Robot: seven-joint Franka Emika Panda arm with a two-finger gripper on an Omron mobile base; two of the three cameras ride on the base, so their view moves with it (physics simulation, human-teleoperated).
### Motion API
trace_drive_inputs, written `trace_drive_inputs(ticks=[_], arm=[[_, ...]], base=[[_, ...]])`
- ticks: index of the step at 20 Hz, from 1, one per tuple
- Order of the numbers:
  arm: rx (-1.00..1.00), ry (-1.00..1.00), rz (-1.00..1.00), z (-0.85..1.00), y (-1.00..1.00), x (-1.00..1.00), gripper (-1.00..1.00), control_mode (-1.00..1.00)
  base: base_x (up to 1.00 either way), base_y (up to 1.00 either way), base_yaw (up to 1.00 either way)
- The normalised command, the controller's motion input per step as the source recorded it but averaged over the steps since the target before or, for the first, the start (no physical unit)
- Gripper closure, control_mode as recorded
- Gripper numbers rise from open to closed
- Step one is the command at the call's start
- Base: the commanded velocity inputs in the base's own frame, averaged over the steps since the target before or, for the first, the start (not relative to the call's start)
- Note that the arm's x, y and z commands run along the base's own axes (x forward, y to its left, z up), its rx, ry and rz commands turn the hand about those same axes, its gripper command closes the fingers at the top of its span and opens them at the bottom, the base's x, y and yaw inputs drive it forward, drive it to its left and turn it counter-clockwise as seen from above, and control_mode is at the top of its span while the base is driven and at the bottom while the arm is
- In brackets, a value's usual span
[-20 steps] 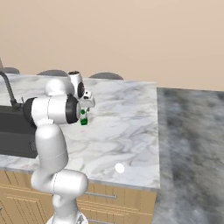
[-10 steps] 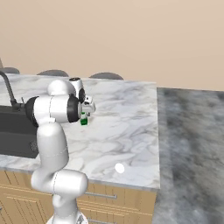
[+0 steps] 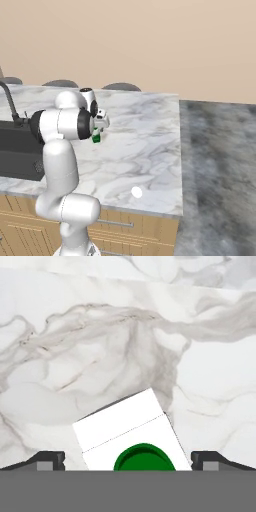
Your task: Gather the eggs and milk located in the vicinity of the sink area and place them right next to the bowl.
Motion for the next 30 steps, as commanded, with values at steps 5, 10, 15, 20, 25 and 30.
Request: trace_drive_inputs(ticks=[5,10,15,20,25,30], arm=[[0.0,0.0,0.0,-0.04,0.0,0.01,1.0,-1.0],[0.0,0.0,0.0,-0.02,0.0,0.0,1.0,-1.0],[0.0,0.0,0.0,0.06,0.0,-0.07,1.0,-1.0],[-0.01,-0.01,0.0,0.7,0.03,-0.63,1.0,-1.0],[0.0,-0.02,-0.02,0.95,0.0,-0.98,1.0,-1.0],[0.0,-0.01,-0.12,0.58,-0.03,-1.0,1.0,-1.0]], base=[[0.0,0.0,0.0],[0.0,0.0,0.0],[0.0,0.0,0.0],[0.0,0.0,0.0],[0.0,0.0,0.0],[0.0,0.0,0.0]])
